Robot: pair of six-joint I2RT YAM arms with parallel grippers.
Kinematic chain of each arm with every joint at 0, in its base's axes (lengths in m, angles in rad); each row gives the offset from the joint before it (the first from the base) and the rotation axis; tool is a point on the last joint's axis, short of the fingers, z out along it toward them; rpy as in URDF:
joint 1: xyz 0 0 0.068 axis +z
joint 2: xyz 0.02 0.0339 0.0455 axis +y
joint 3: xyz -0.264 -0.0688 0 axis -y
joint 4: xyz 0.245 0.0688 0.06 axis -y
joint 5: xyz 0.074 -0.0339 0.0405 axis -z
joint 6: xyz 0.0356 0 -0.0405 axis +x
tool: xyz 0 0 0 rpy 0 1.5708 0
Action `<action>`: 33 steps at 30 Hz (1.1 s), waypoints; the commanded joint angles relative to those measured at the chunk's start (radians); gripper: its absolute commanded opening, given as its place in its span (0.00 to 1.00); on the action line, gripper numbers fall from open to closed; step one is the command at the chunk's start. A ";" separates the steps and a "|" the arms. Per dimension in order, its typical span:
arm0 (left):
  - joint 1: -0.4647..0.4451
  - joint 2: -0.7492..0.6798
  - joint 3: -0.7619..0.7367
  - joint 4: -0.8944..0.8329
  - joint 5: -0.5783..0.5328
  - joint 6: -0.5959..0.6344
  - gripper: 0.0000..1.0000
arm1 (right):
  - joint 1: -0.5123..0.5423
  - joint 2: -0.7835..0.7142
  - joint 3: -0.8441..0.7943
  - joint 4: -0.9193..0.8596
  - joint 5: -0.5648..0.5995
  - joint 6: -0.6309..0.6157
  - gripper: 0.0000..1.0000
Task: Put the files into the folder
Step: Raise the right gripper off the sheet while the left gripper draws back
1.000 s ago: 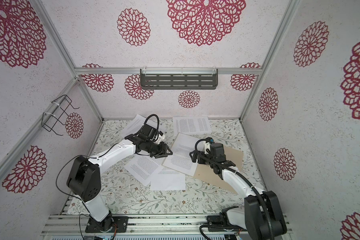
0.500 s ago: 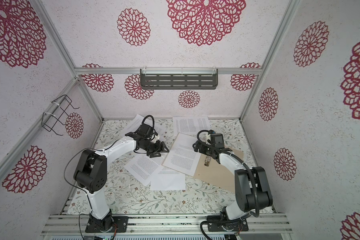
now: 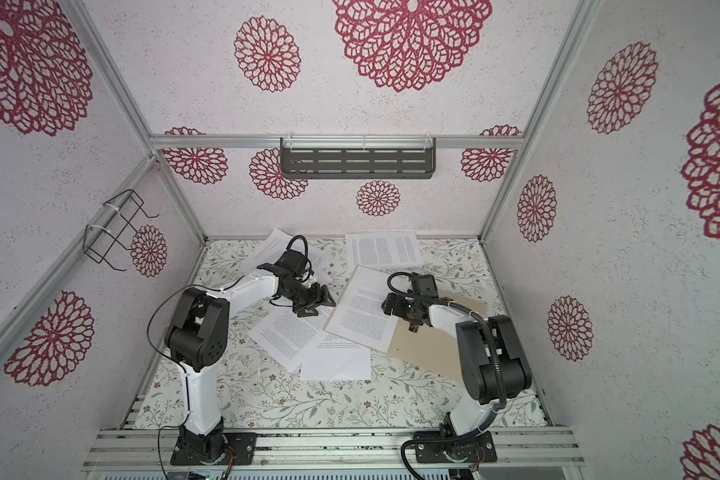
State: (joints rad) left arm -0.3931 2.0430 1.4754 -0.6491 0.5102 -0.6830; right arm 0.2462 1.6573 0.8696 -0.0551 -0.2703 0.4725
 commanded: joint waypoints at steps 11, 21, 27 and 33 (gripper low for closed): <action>0.123 -0.159 -0.110 -0.032 -0.044 0.051 0.78 | 0.002 -0.103 -0.053 -0.148 0.172 -0.055 0.93; 0.278 -0.333 -0.266 -0.051 -0.026 0.082 0.85 | -0.115 -0.158 -0.087 -0.166 0.203 -0.081 0.96; 0.379 -0.376 -0.346 -0.069 -0.034 0.112 0.97 | -0.088 -0.270 -0.100 -0.092 0.096 -0.097 0.99; 0.400 -0.293 -0.294 0.002 0.027 0.035 0.97 | -0.073 -0.323 -0.108 -0.005 0.030 0.002 0.99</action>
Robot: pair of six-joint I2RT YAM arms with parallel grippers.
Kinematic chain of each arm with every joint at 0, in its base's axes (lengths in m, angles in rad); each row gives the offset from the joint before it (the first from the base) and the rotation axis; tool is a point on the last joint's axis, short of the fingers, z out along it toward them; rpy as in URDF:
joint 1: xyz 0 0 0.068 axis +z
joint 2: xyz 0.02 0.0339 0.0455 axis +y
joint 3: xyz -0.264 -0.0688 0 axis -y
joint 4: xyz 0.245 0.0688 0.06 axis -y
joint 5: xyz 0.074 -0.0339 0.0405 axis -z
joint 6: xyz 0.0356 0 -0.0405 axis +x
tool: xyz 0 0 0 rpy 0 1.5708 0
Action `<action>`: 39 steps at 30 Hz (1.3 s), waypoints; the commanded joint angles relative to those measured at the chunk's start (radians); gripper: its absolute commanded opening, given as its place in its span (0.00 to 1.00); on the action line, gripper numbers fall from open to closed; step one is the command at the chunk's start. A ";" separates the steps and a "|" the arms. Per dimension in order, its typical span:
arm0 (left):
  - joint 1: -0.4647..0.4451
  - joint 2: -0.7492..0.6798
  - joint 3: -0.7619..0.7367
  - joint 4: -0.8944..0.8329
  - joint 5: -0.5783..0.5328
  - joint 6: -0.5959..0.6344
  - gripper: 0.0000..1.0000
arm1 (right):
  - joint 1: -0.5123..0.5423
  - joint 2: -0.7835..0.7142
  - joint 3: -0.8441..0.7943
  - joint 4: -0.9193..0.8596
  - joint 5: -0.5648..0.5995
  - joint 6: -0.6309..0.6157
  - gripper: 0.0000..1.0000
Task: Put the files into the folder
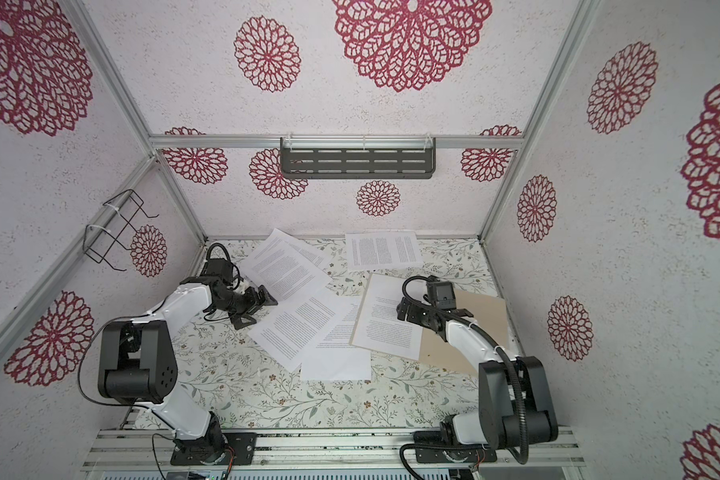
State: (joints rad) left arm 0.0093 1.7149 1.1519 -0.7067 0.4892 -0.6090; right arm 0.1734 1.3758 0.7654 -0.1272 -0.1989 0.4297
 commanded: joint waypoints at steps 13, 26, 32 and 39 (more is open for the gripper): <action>0.033 0.160 0.070 0.425 0.043 -0.410 1.00 | -0.004 -0.033 -0.031 0.219 -0.213 0.089 0.99; 0.043 0.304 0.076 0.537 0.037 -0.427 0.98 | -0.003 -0.018 -0.030 0.227 -0.272 0.075 0.98; 0.044 0.332 0.022 0.640 0.041 -0.465 0.97 | -0.004 -0.012 -0.024 0.222 -0.273 0.076 0.98; 0.044 0.375 -0.051 0.851 0.071 -0.539 0.96 | -0.004 -0.005 -0.010 0.216 -0.292 0.082 0.97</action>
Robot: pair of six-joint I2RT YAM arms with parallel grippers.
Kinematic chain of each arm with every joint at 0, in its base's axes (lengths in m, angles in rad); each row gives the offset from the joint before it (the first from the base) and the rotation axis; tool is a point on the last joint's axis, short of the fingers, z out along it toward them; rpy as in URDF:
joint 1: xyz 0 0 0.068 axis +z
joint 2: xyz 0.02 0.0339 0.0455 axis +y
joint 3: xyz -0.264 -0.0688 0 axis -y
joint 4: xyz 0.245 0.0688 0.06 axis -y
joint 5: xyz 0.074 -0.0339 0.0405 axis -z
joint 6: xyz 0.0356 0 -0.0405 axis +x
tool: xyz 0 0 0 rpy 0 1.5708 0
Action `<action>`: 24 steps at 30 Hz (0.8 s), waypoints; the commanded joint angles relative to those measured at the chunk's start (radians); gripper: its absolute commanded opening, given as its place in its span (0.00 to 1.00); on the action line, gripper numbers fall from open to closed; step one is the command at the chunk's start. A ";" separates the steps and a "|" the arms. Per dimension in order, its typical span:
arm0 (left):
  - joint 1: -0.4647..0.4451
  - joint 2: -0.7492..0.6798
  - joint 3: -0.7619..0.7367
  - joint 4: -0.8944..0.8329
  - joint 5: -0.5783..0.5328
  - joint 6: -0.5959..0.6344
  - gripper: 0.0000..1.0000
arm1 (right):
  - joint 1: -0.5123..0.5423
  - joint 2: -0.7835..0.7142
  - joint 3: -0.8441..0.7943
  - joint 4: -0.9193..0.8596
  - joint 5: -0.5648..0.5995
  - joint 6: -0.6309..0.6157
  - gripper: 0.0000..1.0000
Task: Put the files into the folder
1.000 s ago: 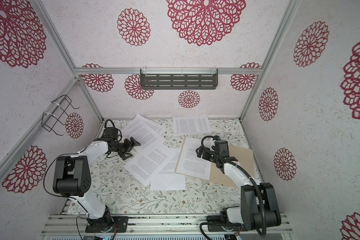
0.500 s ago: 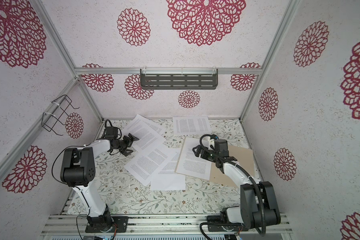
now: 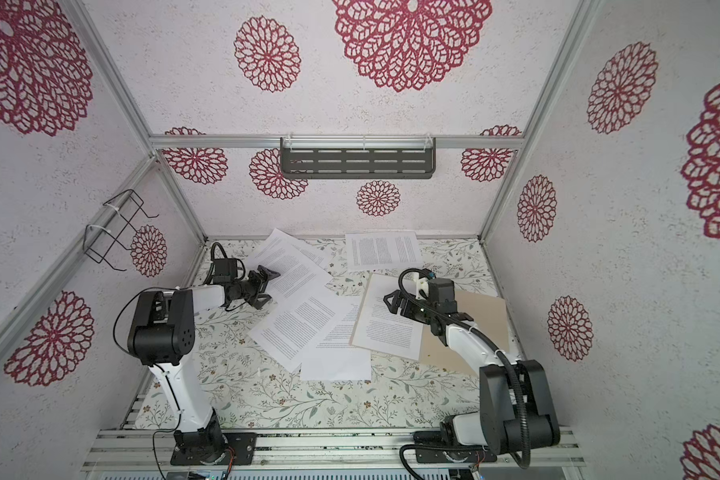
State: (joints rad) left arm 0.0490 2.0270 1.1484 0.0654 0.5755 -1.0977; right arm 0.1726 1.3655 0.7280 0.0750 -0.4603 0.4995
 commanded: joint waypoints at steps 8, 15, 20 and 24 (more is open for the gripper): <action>0.002 0.098 -0.068 0.381 0.038 -0.138 0.96 | -0.003 0.025 0.035 0.019 -0.054 0.029 0.96; -0.004 0.135 0.008 0.481 0.059 -0.171 0.96 | 0.001 0.035 0.034 0.034 -0.071 0.046 0.94; -0.018 0.186 0.060 0.560 0.075 -0.232 0.94 | 0.001 0.033 0.037 0.020 -0.075 0.042 0.94; -0.033 0.216 0.094 0.601 0.069 -0.255 0.86 | 0.001 0.030 0.037 0.008 -0.077 0.038 0.93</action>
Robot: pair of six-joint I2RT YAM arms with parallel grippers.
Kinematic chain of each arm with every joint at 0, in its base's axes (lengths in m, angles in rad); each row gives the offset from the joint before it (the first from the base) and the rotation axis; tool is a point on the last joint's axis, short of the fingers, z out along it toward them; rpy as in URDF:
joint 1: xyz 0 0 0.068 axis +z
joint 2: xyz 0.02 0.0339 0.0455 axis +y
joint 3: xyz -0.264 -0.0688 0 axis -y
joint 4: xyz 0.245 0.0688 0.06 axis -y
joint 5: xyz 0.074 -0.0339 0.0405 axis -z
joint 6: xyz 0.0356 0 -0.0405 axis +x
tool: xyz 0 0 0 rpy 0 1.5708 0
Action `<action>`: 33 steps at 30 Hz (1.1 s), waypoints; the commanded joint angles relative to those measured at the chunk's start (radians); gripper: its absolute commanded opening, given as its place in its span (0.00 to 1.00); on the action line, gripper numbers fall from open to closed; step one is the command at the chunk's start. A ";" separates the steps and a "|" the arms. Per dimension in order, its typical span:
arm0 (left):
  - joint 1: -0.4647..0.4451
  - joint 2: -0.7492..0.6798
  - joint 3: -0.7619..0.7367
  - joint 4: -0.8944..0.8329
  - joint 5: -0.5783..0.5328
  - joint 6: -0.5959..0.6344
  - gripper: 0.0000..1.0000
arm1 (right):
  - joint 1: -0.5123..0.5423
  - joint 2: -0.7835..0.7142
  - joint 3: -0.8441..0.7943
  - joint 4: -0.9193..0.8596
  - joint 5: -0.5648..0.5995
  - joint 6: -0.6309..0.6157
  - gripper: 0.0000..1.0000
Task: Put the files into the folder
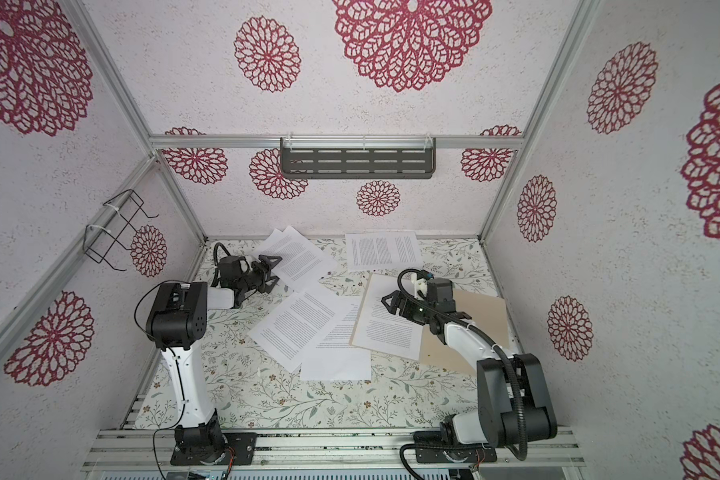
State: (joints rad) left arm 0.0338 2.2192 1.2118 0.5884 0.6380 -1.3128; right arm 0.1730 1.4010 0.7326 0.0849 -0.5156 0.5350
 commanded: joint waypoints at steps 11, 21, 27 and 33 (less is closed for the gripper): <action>-0.035 0.108 0.143 -0.077 -0.063 -0.065 0.55 | -0.003 -0.032 0.041 -0.059 -0.011 -0.021 0.93; -0.034 0.121 0.194 -0.160 -0.095 -0.071 0.19 | -0.008 -0.091 0.041 -0.108 0.025 -0.050 0.96; -0.029 0.078 0.202 -0.162 -0.058 -0.050 0.00 | -0.040 -0.165 0.046 -0.133 0.100 -0.068 0.99; -0.058 -0.118 0.164 -0.350 -0.031 0.132 0.00 | -0.125 -0.221 0.035 -0.104 0.117 -0.065 0.99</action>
State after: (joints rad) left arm -0.0025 2.2467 1.3830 0.3317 0.5812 -1.2957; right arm 0.0898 1.2079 0.7345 -0.0376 -0.4194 0.4885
